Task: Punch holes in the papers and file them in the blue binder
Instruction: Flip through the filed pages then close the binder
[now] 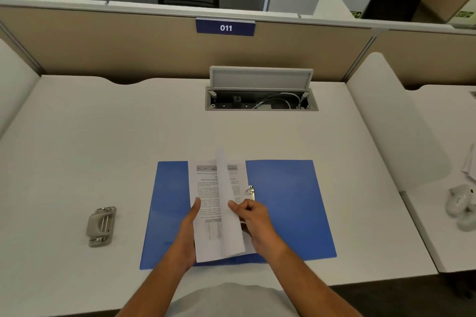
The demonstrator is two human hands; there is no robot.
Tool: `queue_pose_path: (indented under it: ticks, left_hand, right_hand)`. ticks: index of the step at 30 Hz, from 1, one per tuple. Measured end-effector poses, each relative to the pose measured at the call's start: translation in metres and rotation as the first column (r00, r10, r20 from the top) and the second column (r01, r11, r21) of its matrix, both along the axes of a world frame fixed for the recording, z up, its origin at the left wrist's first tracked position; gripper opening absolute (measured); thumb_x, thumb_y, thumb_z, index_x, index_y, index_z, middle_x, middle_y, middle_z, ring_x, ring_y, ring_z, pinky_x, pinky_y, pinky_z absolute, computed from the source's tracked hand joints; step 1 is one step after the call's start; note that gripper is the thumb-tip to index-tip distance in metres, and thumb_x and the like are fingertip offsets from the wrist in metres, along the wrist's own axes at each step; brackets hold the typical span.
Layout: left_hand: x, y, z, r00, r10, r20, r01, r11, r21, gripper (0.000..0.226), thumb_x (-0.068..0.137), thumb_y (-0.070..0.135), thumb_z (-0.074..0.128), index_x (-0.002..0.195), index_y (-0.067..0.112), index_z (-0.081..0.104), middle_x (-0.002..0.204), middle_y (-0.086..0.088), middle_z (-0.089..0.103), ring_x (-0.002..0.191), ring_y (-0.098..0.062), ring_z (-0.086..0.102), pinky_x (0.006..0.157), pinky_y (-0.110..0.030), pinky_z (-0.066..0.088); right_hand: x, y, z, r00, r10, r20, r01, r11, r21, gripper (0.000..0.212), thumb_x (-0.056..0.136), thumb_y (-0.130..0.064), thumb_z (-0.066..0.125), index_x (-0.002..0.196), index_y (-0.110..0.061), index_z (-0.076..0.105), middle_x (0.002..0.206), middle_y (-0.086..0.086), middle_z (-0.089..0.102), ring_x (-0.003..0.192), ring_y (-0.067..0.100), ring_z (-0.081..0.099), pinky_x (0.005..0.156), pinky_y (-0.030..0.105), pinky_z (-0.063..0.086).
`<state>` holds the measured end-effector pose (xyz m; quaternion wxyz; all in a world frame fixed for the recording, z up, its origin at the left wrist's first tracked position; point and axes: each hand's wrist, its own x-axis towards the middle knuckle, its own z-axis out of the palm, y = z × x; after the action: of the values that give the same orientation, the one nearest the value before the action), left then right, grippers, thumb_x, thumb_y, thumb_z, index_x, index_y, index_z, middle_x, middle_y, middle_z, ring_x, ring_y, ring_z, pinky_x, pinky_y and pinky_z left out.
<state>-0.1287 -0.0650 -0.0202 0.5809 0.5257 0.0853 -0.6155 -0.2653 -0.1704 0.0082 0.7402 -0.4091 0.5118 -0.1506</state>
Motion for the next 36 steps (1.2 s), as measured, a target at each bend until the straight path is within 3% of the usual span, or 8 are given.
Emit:
queue_pose_path:
  ticks: [7,11,15,19,24,28,32,36]
  left_hand:
    - [-0.003,0.0,0.005,0.993,-0.003,0.117,-0.002,0.999,0.039,0.045,0.101,0.057,0.048,0.13,0.028,0.066,0.111,-0.012,0.082,0.098,-0.037,0.077,0.078,-0.049,0.064]
    - [-0.009,-0.001,0.009,0.937,-0.008,0.349,-0.021,0.997,0.078,0.069,0.082,0.07,0.066,0.139,0.032,0.059,0.124,-0.005,0.077,0.107,-0.033,0.076,0.088,-0.054,0.064]
    - [-0.011,0.002,0.014,0.864,0.023,0.504,-0.047,0.998,0.034,0.055,0.097,0.049,0.063,0.148,0.036,0.046,0.138,0.004,0.066,0.112,-0.02,0.071,0.077,-0.032,0.061]
    - [-0.01,0.006,0.013,0.809,0.049,0.586,-0.071,0.997,0.015,0.074,0.098,0.041,0.067,0.158,0.047,0.024,0.145,0.009,0.052,0.124,-0.019,0.062,0.093,-0.04,0.059]
    - [-0.009,0.005,0.007,0.665,-0.102,0.74,0.033,0.994,0.108,0.058,0.084,0.062,0.066,0.137,0.041,0.056,0.146,0.01,0.054,0.122,-0.016,0.057,0.102,-0.042,0.053]
    - [-0.013,-0.001,0.012,0.672,-0.162,0.723,0.043,0.983,0.18,0.021,0.089,0.05,0.075,0.107,0.046,0.064,0.136,0.003,0.06,0.117,-0.022,0.058,0.11,-0.055,0.051]
    - [-0.016,-0.003,0.012,0.654,-0.226,0.722,0.052,0.966,0.255,0.041,0.087,0.046,0.079,0.121,0.025,0.072,0.14,-0.005,0.065,0.11,-0.019,0.057,0.107,-0.051,0.051]
    - [-0.016,-0.007,0.012,0.63,-0.274,0.726,0.063,0.951,0.304,0.047,0.085,0.051,0.079,0.121,0.021,0.072,0.137,-0.006,0.069,0.106,-0.017,0.057,0.107,-0.049,0.052]
  right_hand:
    - [-0.002,0.007,-0.002,0.99,-0.118,0.079,0.105,0.982,0.155,0.026,0.096,-0.027,0.077,0.088,-0.007,0.062,0.118,0.013,0.081,0.098,0.03,0.079,0.077,0.038,0.066]
    - [-0.006,0.006,0.0,0.979,-0.198,0.054,0.191,0.974,0.121,0.023,0.097,-0.028,0.076,0.093,-0.007,0.067,0.112,0.014,0.082,0.094,0.031,0.08,0.076,0.045,0.067]
    - [-0.026,-0.006,0.0,0.971,-0.241,0.008,0.241,0.971,0.004,0.032,0.101,-0.033,0.071,0.107,-0.002,0.073,0.108,0.016,0.081,0.092,0.03,0.077,0.079,0.047,0.068]
    - [-0.034,-0.01,-0.002,0.975,-0.217,0.046,0.214,0.974,0.076,0.032,0.103,-0.032,0.068,0.115,-0.003,0.073,0.11,0.016,0.082,0.094,0.03,0.079,0.081,0.046,0.067]
    - [-0.016,0.004,-0.004,0.994,-0.088,0.063,0.078,0.987,0.14,0.028,0.1,-0.03,0.072,0.117,-0.008,0.077,0.113,0.014,0.082,0.097,0.029,0.079,0.083,0.04,0.066]
    - [-0.008,0.013,-0.005,0.998,-0.06,0.023,0.057,0.993,0.106,0.023,0.1,-0.031,0.071,0.117,-0.017,0.077,0.109,0.007,0.084,0.097,0.03,0.081,0.079,0.039,0.067]
    - [-0.005,0.016,-0.004,0.997,-0.078,0.008,0.077,0.993,0.093,0.024,0.099,-0.033,0.072,0.118,-0.02,0.076,0.106,0.004,0.085,0.095,0.029,0.081,0.076,0.037,0.067]
    - [-0.003,0.019,-0.006,0.996,-0.082,-0.036,0.083,0.996,0.043,0.019,0.097,-0.035,0.073,0.112,-0.024,0.078,0.103,-0.001,0.085,0.092,0.026,0.081,0.073,0.034,0.066]
